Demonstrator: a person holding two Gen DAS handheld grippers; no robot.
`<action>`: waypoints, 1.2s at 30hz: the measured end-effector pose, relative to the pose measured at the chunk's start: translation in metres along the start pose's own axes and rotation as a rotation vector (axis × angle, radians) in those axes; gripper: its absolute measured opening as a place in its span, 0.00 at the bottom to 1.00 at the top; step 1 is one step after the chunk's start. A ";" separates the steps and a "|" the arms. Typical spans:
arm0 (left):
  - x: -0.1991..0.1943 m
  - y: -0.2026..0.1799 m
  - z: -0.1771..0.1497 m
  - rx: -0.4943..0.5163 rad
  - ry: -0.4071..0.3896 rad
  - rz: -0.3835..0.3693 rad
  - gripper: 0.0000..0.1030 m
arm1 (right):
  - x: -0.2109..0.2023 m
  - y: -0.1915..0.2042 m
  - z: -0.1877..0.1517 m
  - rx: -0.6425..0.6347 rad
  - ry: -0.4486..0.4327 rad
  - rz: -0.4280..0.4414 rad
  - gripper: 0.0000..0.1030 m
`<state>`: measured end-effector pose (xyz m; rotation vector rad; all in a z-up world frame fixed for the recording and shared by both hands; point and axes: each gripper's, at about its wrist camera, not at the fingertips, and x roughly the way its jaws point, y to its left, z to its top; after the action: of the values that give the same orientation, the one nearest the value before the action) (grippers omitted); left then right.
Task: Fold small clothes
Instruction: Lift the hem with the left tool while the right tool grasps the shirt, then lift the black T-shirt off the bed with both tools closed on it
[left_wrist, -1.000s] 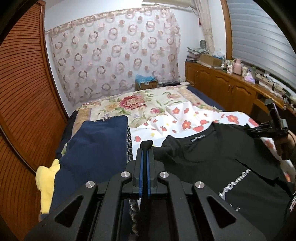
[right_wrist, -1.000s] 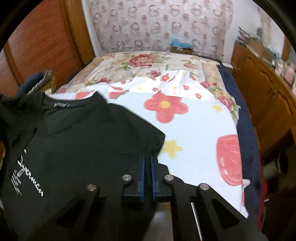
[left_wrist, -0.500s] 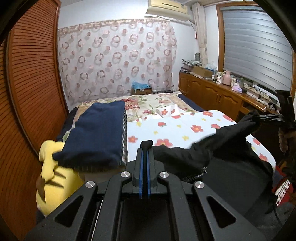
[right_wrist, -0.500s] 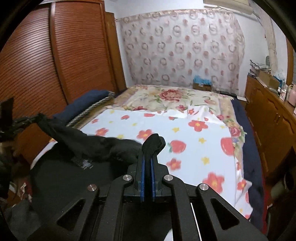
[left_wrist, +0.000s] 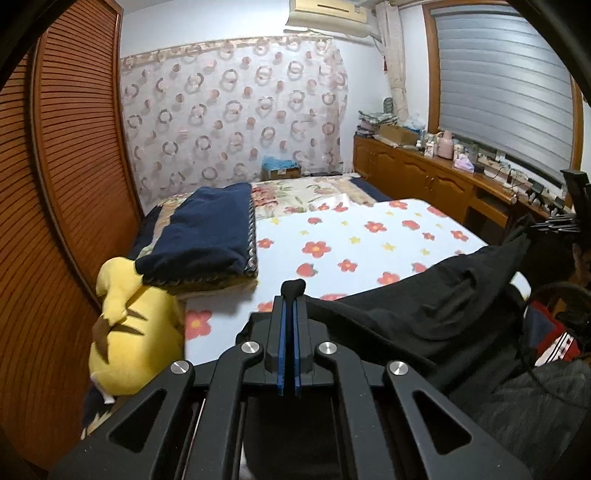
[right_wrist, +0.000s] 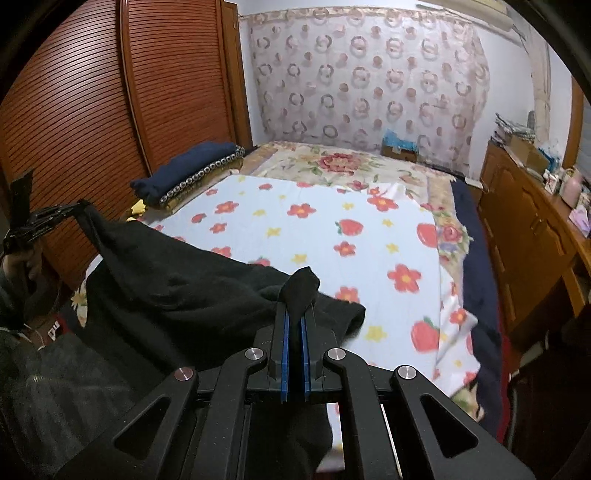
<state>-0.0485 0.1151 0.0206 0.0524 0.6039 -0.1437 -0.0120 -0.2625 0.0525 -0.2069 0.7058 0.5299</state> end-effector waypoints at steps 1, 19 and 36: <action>0.000 0.000 -0.003 0.002 0.012 -0.007 0.04 | 0.001 0.003 0.002 0.005 0.016 0.012 0.05; 0.102 0.036 -0.002 -0.038 0.153 0.004 0.57 | 0.089 -0.004 0.012 0.000 0.055 -0.112 0.49; 0.170 0.064 -0.033 -0.071 0.380 -0.016 0.57 | 0.134 -0.023 0.003 0.100 0.179 -0.099 0.60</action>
<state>0.0806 0.1608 -0.1027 0.0053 0.9885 -0.1286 0.0869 -0.2282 -0.0338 -0.1958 0.8896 0.3835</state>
